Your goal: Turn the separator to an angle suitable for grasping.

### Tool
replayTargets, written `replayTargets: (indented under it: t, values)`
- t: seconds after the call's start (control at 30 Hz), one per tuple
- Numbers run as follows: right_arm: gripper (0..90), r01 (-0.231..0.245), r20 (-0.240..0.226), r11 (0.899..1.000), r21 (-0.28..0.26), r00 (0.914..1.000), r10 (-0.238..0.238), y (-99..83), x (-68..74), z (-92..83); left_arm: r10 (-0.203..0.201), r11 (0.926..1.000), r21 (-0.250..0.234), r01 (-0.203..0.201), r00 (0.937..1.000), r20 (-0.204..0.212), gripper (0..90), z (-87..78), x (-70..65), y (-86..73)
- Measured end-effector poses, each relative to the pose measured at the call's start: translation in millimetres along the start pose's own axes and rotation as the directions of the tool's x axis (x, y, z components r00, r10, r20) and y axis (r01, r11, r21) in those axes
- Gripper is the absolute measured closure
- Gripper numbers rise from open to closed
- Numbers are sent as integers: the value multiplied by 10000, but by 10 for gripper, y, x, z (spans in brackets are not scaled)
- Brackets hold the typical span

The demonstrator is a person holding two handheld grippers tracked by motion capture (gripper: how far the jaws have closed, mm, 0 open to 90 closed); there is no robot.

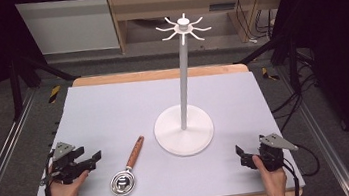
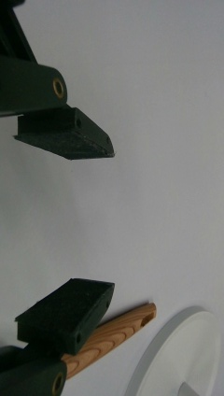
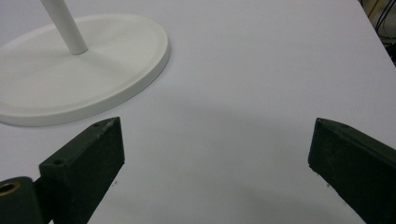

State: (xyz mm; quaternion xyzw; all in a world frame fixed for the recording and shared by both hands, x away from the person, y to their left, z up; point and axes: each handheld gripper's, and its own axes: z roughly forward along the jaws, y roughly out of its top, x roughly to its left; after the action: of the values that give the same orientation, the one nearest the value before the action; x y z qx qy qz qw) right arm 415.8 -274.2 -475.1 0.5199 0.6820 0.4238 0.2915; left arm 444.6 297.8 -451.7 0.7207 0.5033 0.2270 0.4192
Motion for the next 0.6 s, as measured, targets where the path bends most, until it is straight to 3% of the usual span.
replayTargets:
  t: [0.3,0.4,0.6]
  values:
    - [41,-17,-88,9999,105,10000,17,-27,-7,-29,293,9996,-56,-291,9990,348,302,-68,-154,75]
    - [36,58,43,10000,-43,10000,-58,-18,-26,-46,587,9982,91,-592,9968,548,306,-71,-231,111]
    - [35,140,15,9999,-61,9999,-140,-14,-9,-44,773,9968,154,-787,9941,759,322,-62,-357,144]
